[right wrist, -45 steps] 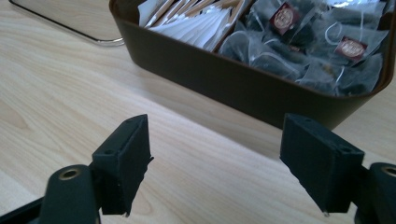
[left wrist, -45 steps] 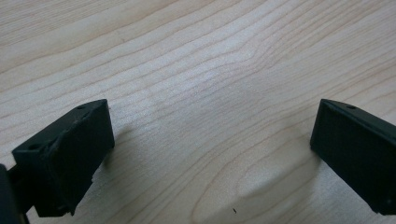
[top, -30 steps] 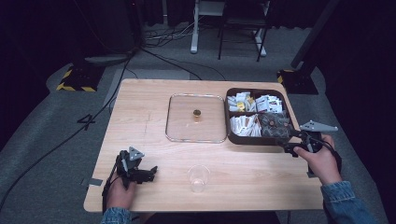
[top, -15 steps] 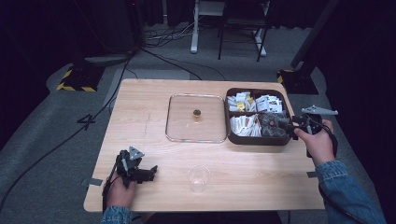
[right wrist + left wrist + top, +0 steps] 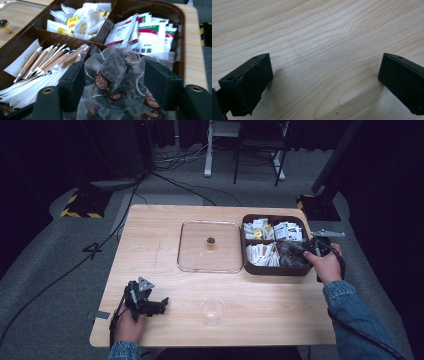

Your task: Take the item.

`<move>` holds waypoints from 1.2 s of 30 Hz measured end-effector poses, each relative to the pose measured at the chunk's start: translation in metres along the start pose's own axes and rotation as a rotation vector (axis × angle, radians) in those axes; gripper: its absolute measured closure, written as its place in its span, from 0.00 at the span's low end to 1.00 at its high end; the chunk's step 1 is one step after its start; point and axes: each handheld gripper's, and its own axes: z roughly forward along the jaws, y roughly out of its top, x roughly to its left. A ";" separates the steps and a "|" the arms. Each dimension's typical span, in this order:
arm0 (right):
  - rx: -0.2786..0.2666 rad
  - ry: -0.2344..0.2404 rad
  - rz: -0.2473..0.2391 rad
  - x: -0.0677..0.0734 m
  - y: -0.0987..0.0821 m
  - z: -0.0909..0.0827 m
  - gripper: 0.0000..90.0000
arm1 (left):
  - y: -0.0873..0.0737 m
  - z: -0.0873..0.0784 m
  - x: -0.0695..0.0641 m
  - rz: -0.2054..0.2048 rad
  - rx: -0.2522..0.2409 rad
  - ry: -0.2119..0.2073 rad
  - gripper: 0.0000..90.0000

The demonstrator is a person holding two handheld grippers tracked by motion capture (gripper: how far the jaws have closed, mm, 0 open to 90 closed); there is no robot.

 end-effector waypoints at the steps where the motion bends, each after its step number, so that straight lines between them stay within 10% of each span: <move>1: 0.000 0.000 0.000 0.000 0.000 0.000 0.40 | 0.000 0.000 0.000 0.000 0.000 0.000 0.00; 18: 0.062 -0.033 0.043 0.005 -0.005 0.023 0.63 | 0.000 0.000 0.000 0.000 0.001 0.000 0.00; 36: -0.003 -0.014 0.010 -0.001 -0.001 0.003 0.83 | 0.000 0.000 0.000 0.000 0.000 0.000 0.00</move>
